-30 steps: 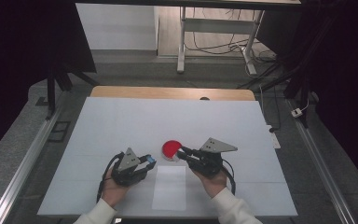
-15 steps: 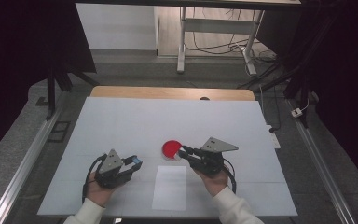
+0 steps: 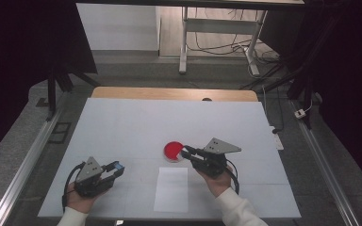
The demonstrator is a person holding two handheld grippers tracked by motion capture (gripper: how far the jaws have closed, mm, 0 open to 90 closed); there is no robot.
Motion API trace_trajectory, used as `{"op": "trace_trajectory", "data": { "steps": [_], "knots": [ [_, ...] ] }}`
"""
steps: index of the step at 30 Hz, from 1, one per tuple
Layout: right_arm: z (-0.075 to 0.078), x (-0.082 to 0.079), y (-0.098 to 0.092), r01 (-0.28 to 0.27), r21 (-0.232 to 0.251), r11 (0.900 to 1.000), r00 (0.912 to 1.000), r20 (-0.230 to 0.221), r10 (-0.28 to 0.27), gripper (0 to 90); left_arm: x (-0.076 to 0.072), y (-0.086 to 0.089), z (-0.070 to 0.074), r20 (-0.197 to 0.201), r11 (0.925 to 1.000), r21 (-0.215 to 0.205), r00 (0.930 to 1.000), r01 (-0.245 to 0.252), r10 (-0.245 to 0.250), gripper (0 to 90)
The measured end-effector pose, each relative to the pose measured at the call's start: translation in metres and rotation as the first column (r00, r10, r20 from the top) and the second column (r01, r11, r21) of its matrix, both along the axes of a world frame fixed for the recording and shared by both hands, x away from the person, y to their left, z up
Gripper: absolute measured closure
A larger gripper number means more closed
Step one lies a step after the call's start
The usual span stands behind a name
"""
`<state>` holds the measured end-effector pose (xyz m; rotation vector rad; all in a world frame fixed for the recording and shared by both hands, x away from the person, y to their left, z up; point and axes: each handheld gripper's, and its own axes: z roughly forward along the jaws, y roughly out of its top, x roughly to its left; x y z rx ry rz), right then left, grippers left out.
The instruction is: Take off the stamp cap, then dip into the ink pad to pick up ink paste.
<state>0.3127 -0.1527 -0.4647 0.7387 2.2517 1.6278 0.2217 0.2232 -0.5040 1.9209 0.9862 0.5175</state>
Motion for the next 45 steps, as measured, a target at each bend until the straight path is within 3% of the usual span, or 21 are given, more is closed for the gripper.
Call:
{"op": "trace_trajectory", "data": {
  "steps": [7,25,45],
  "knots": [
    [0.002,0.002,-0.001,0.007,-0.008,1.0,0.9999,0.01,-0.007,75.6,-0.002,0.009,-0.001,-0.012,0.9995,-0.005,0.9994,-0.031,0.031,65.2],
    [0.006,0.004,0.002,0.008,-0.027,1.0,0.9993,0.038,-0.007,75.5,-0.001,0.013,-0.002,-0.022,0.9988,-0.018,0.9988,-0.045,0.045,65.2],
    [0.006,0.016,0.01,0.007,-0.074,0.997,0.9999,0.012,-0.007,75.5,0.0,0.012,-0.002,-0.024,0.9988,-0.018,0.9987,-0.045,0.045,65.3]
  ]
}}
